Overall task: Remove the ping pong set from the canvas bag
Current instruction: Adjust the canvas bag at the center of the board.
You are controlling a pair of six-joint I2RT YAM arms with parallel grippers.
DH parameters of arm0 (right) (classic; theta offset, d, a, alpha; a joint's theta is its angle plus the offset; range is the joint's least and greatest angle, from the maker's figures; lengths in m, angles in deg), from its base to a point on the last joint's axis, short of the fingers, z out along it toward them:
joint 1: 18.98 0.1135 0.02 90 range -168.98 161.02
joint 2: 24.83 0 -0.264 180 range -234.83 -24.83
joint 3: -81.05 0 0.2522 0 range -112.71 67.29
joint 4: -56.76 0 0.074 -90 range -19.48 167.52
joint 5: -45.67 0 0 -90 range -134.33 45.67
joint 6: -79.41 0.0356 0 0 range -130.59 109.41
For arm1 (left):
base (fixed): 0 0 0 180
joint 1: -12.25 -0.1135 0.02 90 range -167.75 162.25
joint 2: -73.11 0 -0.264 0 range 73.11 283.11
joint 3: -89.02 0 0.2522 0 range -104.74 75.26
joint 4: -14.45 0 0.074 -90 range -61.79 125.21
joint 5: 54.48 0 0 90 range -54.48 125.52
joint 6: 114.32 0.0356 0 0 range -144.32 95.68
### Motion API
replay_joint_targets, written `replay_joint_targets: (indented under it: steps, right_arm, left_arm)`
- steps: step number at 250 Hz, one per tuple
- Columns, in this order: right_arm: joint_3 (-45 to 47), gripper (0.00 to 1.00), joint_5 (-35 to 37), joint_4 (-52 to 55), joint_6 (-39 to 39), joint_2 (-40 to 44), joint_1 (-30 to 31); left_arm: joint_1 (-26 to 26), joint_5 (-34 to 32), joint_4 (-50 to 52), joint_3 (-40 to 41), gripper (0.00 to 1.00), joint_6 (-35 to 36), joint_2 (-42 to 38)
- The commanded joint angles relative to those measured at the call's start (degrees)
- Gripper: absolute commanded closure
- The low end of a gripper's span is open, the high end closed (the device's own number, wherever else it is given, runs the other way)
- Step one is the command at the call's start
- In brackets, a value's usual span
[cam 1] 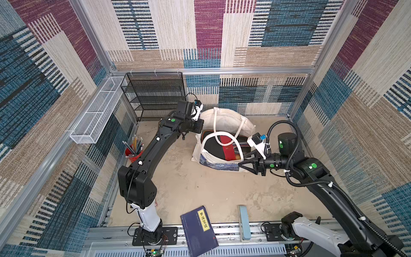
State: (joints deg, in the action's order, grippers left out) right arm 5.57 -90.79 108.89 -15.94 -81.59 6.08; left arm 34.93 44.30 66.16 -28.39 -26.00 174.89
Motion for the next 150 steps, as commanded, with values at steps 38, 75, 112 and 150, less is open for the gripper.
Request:
replay_joint_targets:
  steps: [38,75,112,150]
  right_arm:
    - [0.88,0.18,-1.72,-2.69,0.55,-0.62,2.49]
    - [0.01,0.12,-0.54,-2.78,0.58,-0.79,2.8]
    - [-3.37,0.01,10.01,-4.24,3.23,-1.78,2.8]
    - [-10.71,0.01,19.74,-5.17,9.18,-10.38,2.65]
  left_arm:
    - [-0.15,-0.07,-1.6,-0.95,1.0,0.41,1.12]
    - [-0.22,0.27,-1.55,-0.93,1.0,0.39,1.67]
    - [-0.22,1.14,-1.55,-0.76,1.0,0.04,1.8]
    - [-0.26,2.68,-1.57,-0.24,1.0,-0.39,1.33]
